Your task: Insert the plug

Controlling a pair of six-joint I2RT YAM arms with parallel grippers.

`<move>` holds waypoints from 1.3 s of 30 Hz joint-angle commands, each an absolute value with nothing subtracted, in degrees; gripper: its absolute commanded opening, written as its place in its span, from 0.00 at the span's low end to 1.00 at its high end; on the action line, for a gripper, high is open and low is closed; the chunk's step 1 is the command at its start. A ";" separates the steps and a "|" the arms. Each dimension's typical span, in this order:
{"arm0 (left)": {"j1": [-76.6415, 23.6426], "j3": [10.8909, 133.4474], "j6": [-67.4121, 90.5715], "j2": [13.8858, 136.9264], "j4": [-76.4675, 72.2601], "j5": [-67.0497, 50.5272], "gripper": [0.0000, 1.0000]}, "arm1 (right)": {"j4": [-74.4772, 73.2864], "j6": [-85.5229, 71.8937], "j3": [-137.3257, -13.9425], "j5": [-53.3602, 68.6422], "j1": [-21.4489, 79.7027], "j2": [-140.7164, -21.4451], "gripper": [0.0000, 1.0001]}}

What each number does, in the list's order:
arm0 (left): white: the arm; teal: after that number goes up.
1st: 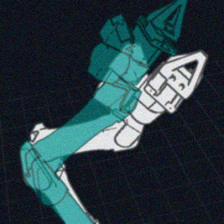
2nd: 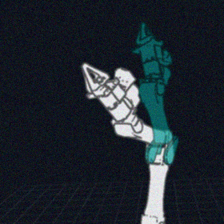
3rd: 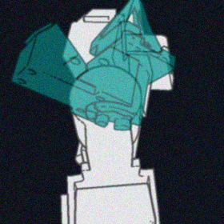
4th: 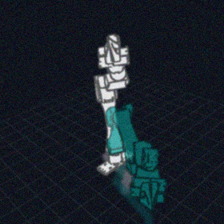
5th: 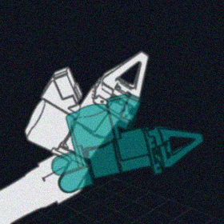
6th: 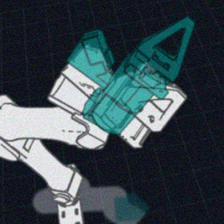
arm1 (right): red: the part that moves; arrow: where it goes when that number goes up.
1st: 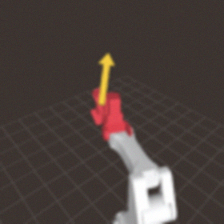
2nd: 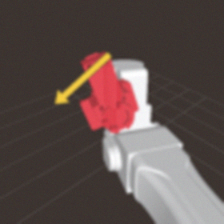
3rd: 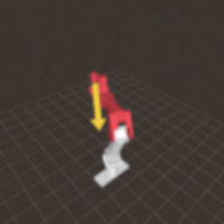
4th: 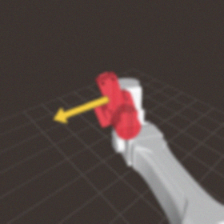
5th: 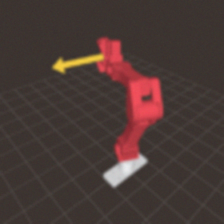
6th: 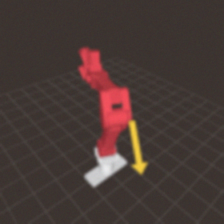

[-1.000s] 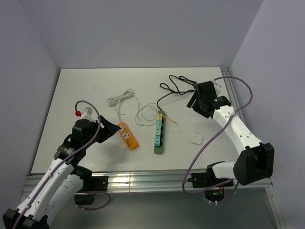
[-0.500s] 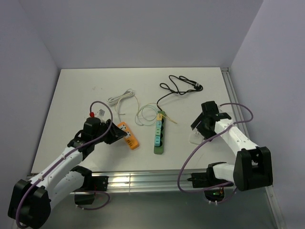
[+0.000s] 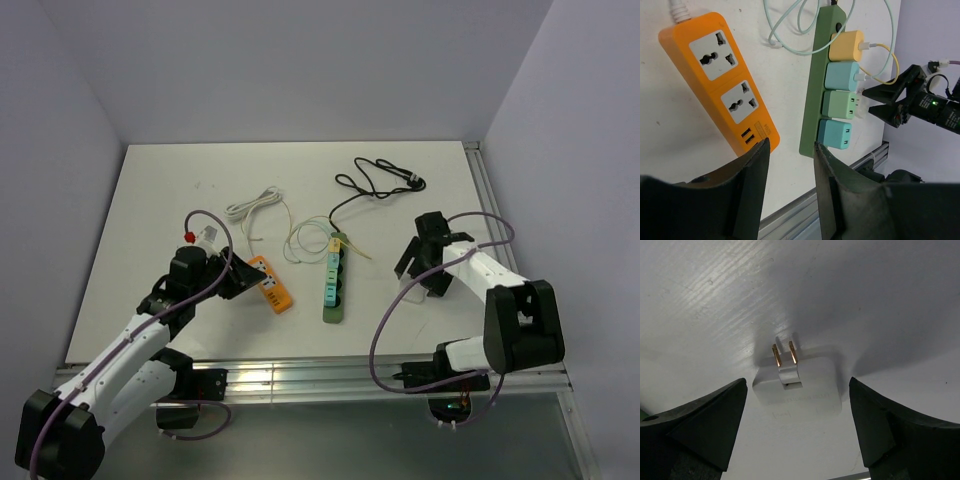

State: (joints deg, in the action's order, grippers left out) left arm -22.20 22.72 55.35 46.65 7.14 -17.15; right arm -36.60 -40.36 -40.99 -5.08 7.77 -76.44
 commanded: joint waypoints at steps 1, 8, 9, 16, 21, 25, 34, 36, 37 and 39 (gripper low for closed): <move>-21.97 23.73 54.93 45.70 6.77 -18.19 0.46 | -35.07 -38.32 -41.75 -7.38 9.22 -79.62 0.89; -21.97 23.91 54.67 44.12 8.70 -17.40 0.46 | -34.89 -39.20 -41.57 -9.39 12.65 -82.62 0.77; -21.97 24.08 54.67 43.95 8.96 -17.32 0.46 | -35.07 -39.63 -41.57 -10.27 13.18 -82.62 0.75; -21.97 25.13 54.14 43.50 8.44 -20.20 0.47 | -33.32 -37.45 -42.54 -6.35 14.06 -74.20 0.05; -21.97 29.44 50.98 46.31 9.58 -26.35 0.50 | -31.29 -27.35 -48.59 1.47 19.06 -67.42 0.00; -21.97 33.48 50.01 48.16 10.02 -33.89 0.62 | -32.69 -18.65 -55.62 2.47 32.92 -65.31 0.00; -21.97 34.46 51.51 48.08 9.75 -42.45 0.90 | -29.36 -7.21 -59.86 -3.08 60.28 -62.32 0.00; -21.97 32.88 51.94 47.73 8.71 -44.03 0.93 | -28.74 -6.50 -59.94 -3.86 61.61 -62.93 0.00; -21.97 30.87 53.51 47.46 6.26 -44.90 0.97 | -28.74 -5.89 -60.20 -3.52 62.83 -63.89 0.00; -21.97 28.93 55.71 46.67 3.44 -46.49 0.99 | -28.83 -5.45 -61.08 -3.25 63.98 -65.55 0.00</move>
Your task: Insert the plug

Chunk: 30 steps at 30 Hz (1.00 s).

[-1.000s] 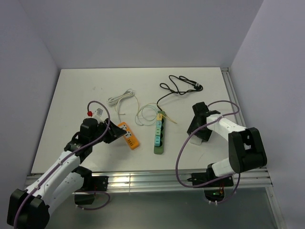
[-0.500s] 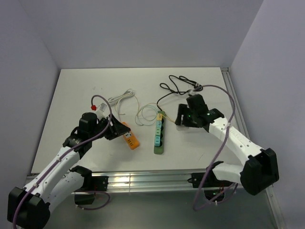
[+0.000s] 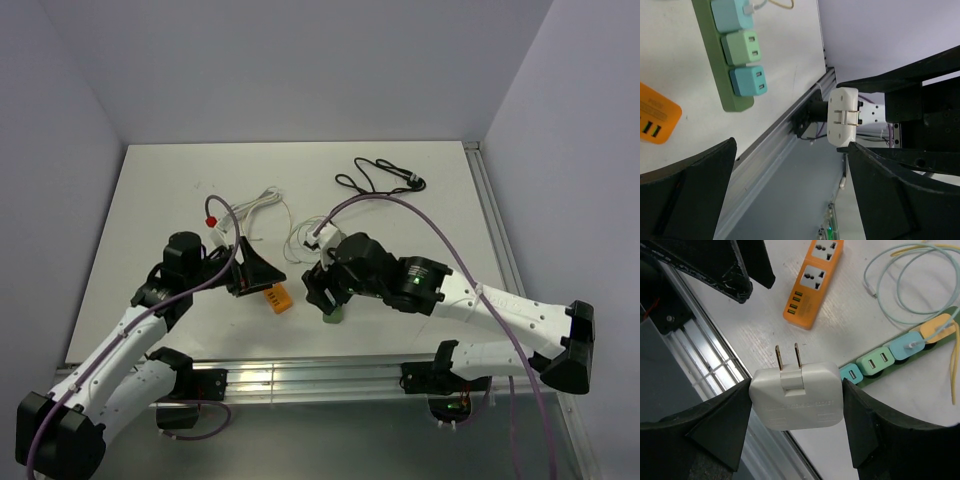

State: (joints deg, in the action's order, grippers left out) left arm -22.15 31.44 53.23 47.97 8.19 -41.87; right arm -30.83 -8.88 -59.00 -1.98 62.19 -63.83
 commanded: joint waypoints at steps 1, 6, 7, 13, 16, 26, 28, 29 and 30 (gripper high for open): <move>-22.06 27.35 57.72 46.32 2.12 -46.67 0.99 | -29.00 -5.10 -61.52 -2.82 64.59 -66.09 0.00; -23.29 27.33 59.24 45.88 -0.71 -45.80 0.99 | -29.44 -4.31 -64.42 -2.63 67.58 -70.39 0.00; -24.16 27.77 59.06 45.97 -0.62 -45.36 0.99 | -29.27 -4.13 -64.68 -2.46 67.85 -70.75 0.00; -28.65 26.81 62.22 48.51 -5.18 -44.30 0.95 | -28.13 -4.22 -66.53 -1.41 68.64 -72.42 0.00; -31.28 26.72 63.19 50.62 -7.29 -43.77 0.92 | -27.69 -4.48 -66.97 -1.06 69.17 -72.86 0.00; -35.33 28.21 64.60 55.19 -12.38 -43.94 0.68 | -28.30 -4.66 -67.77 -0.53 69.96 -74.97 0.00; -35.94 28.39 64.51 56.07 -12.83 -44.21 0.57 | -27.86 -4.83 -67.41 -0.70 69.96 -74.88 0.00; -36.03 28.48 64.51 56.42 -12.92 -44.30 0.53 | -27.77 -4.83 -67.33 -0.79 69.87 -74.80 0.00; -36.38 28.48 64.51 56.86 -13.44 -44.82 0.42 | -27.77 -5.10 -67.32 -1.49 69.87 -74.79 0.00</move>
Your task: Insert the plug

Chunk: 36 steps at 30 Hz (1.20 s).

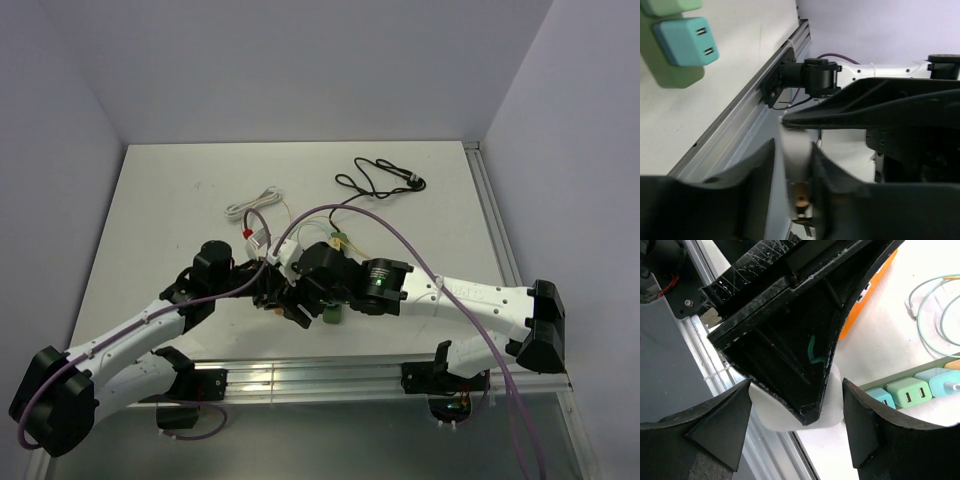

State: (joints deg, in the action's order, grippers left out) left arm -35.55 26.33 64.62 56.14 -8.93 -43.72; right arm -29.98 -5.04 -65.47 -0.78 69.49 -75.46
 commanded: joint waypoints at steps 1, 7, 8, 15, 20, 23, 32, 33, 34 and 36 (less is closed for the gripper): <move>-36.47 28.22 64.60 56.95 -13.71 -45.00 0.36 | -28.03 -5.53 -67.24 -2.19 69.87 -74.79 0.00; -36.65 27.42 65.66 58.09 -17.05 -44.65 0.01 | -29.27 -9.39 -66.01 -6.49 69.79 -73.05 0.79; -36.65 27.60 65.39 58.27 -16.88 -44.13 0.00 | -29.44 -10.10 -64.61 -7.20 69.70 -72.34 1.00; -36.56 30.85 61.97 57.13 -14.33 -39.64 0.00 | -27.96 -16.78 -52.92 1.56 62.86 -54.10 1.00; -36.47 31.99 62.05 55.81 -18.80 -38.59 0.00 | -19.88 -27.93 -45.36 14.58 53.54 -46.85 1.00; -36.56 30.33 64.85 54.23 -26.78 -37.71 0.00 | -10.84 -36.19 -42.54 22.48 50.81 -47.45 0.96; -36.65 25.84 73.12 49.04 -40.25 -29.44 0.00 | 4.03 -44.21 -42.45 28.57 49.22 -52.47 0.79; -36.65 25.84 73.82 49.13 -40.60 -29.70 0.00 | 5.00 -45.17 -42.19 28.65 48.96 -52.38 0.76; -36.56 25.75 74.09 49.22 -41.13 -29.88 0.00 | 6.23 -45.78 -41.32 29.26 48.26 -52.21 0.74; -36.65 25.49 74.79 49.48 -41.83 -30.06 0.00 | 10.01 -47.71 -39.65 29.53 47.20 -51.33 0.69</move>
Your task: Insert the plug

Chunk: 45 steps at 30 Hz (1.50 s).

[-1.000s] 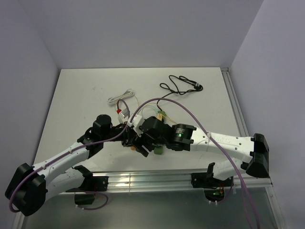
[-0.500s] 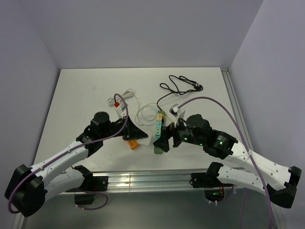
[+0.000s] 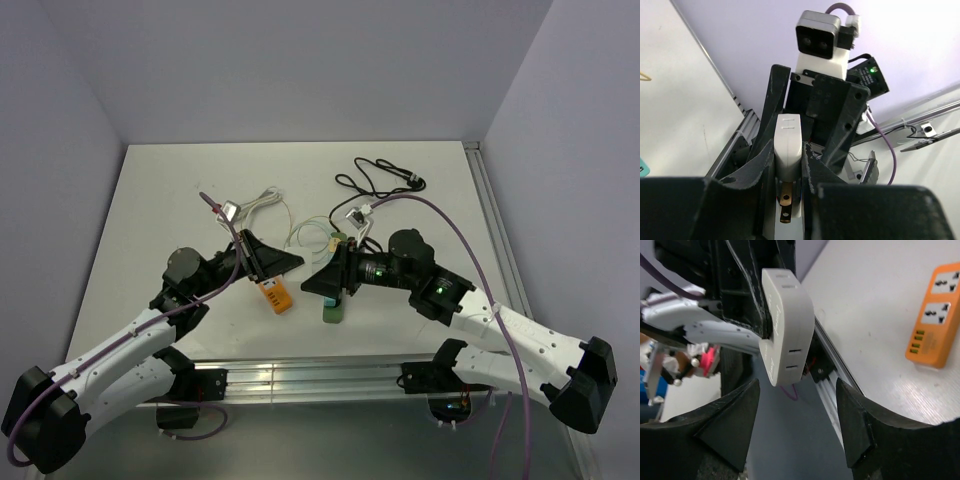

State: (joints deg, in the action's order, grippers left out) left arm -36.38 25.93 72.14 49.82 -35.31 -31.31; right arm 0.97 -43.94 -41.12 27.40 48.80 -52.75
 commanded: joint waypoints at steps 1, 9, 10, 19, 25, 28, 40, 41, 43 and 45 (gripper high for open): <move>-36.56 25.40 74.97 49.57 -42.18 -30.06 0.00 | 10.63 -48.16 -39.20 29.44 46.41 -51.15 0.68; -36.74 24.87 76.90 51.33 -45.62 -31.20 0.00 | 19.94 -52.90 -37.00 32.51 44.03 -53.17 0.51; -36.74 24.87 76.82 51.24 -45.44 -31.03 0.00 | 20.30 -53.17 -37.26 32.61 43.95 -53.96 0.44; -37.09 24.17 75.24 50.63 -43.25 -31.64 0.01 | 22.41 -52.65 -38.67 37.00 44.03 -56.60 0.00; -37.18 28.03 66.99 47.47 -30.87 -30.50 0.71 | 13.64 -47.29 -39.37 37.00 43.95 -51.60 0.00; -37.09 30.58 61.89 44.22 -21.82 -27.34 0.91 | 6.26 -43.51 -41.48 38.58 43.95 -50.19 0.00; -37.18 34.45 52.30 39.72 -10.63 -28.47 0.84 | -5.71 -35.42 -45.26 45.17 43.95 -49.83 0.00; -37.09 34.45 51.25 40.42 -10.72 -29.78 0.81 | -6.58 -34.90 -45.61 45.96 43.95 -49.92 0.00; -37.09 34.45 49.93 41.39 -10.55 -32.41 0.77 | -6.42 -34.89 -46.40 48.93 43.95 -50.27 0.00; -37.09 34.63 48.17 42.10 -10.63 -34.44 0.73 | -6.06 -34.98 -46.67 50.53 43.95 -50.54 0.00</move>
State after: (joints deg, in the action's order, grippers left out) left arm -36.97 32.82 52.73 41.47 -10.79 -29.23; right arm -6.31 -36.71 -43.22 45.56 43.75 -50.46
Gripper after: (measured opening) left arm 0.743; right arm 0.259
